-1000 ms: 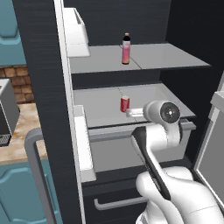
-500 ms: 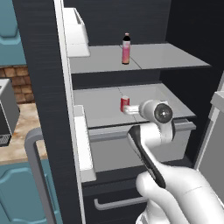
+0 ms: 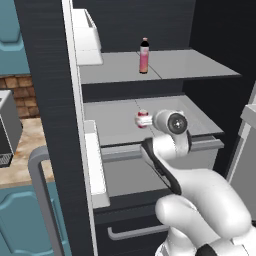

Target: Open the fridge, grab two sodas, and place both sodas inside the bowl with ice on the dining counter.

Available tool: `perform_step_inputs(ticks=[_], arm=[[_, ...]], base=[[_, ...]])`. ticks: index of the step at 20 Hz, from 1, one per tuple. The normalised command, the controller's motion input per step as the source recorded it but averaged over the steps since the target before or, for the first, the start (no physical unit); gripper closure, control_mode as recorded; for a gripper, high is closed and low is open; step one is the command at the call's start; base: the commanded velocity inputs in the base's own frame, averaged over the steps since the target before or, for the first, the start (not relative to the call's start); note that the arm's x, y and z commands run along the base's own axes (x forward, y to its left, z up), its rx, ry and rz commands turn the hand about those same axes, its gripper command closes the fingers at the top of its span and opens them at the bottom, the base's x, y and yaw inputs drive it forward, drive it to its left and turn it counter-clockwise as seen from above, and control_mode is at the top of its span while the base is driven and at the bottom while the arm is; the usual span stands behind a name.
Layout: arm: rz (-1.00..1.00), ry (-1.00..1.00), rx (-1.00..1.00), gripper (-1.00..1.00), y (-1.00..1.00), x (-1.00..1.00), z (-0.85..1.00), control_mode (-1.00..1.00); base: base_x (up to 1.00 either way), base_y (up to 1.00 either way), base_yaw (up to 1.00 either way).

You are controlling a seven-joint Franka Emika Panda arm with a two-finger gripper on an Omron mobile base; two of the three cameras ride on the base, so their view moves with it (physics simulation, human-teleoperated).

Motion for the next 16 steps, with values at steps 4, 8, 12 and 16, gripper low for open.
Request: perform_step_inputs(ticks=[4, 8, 12, 16], arm=[[0.0, 0.0, 0.0, -1.0, 0.0, 0.31, -0.04, -1.0], [0.0, 0.01, 0.0, -1.0, 0.05, 0.31, -0.04, -1.0], [0.0, 0.02, 0.0, -1.0, 0.07, 0.31, -0.05, -1.0], [0.0, 0.03, 0.0, -1.0, 0.04, 0.36, -0.08, -1.0]], base=[[0.0, 0.0, 0.0], [0.0, 0.0, 0.0], [0.0, 0.0, 0.0], [0.0, 0.0, 0.0]])
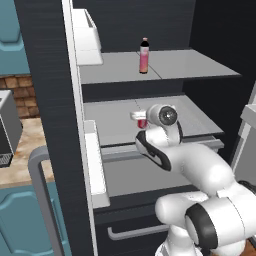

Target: Open the fridge, grab two sodas, and place both sodas inside the bowl with ice on the dining counter.

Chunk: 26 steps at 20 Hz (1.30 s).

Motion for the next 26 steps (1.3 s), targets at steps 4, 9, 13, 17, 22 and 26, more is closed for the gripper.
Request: perform_step_inputs(ticks=[4, 9, 13, 17, 22, 26], arm=[[0.0, 0.01, 0.0, -1.0, 0.0, 0.37, -0.13, -1.0], [0.0, 0.01, 0.0, -1.0, 0.0, 0.37, -0.17, -1.0], [0.0, 0.01, 0.0, -1.0, 0.0, 0.32, -0.18, -1.0], [0.0, 0.0, 0.0, -1.0, 0.0, 0.29, -0.25, -1.0], [0.0, 0.02, 0.0, -1.0, 0.0, 0.25, -0.23, -1.0], [0.0, 0.03, 0.0, -1.0, 0.0, 0.17, -0.14, -1.0]], base=[[0.0, 0.0, 0.0], [0.0, 0.0, 0.0], [0.0, 0.0, 0.0], [0.0, 0.0, 0.0], [0.0, 0.0, 0.0], [0.0, 0.0, 0.0]])
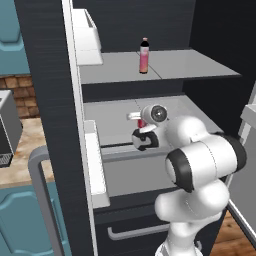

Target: Open the fridge, grab two sodas, and place both sodas inside the bowl with ice on the dining counter.

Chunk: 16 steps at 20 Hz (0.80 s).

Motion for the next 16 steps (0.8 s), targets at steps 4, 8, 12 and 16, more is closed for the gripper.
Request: perform_step_inputs(ticks=[4, 8, 12, 16], arm=[[0.0, 0.04, 0.0, -1.0, 0.0, 0.15, -0.11, -1.0], [0.0, 0.03, 0.0, -1.0, 0.0, 0.14, -0.08, -1.0], [0.0, 0.03, 0.0, 1.0, 0.0, 0.16, -0.08, -1.0], [0.0, 0.01, 0.0, 1.0, 0.0, 0.13, -0.1, -1.0]], base=[[0.0, 0.0, 0.0], [0.0, 0.0, 0.0], [0.0, 0.0, 0.0], [0.0, 0.0, 0.0]])
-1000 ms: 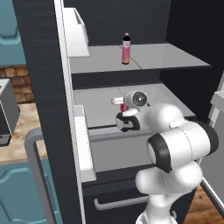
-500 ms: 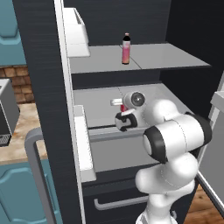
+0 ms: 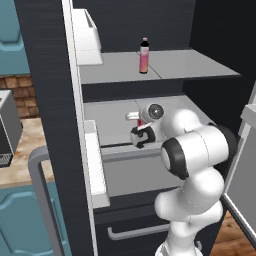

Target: Open the fridge, grab two sodas, and place both sodas inside the bowl with ice on the dining counter.

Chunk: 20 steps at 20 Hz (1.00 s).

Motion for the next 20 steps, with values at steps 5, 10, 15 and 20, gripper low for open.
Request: perform_step_inputs(ticks=[5, 10, 15, 20], arm=[[0.0, 0.01, 0.0, 1.0, 0.0, 0.07, -0.03, -1.0], [0.0, 0.0, 0.0, 1.0, 0.0, 0.0, 0.0, -1.0], [0.0, -0.04, 0.0, 1.0, -0.08, -0.12, 0.0, -1.0], [-0.01, -0.11, 0.0, 1.0, -0.23, -0.78, 0.19, -1.0]], base=[[0.0, 0.0, 0.0], [0.0, 0.0, 0.0], [0.0, 0.0, 0.0], [0.0, 0.0, 0.0]])
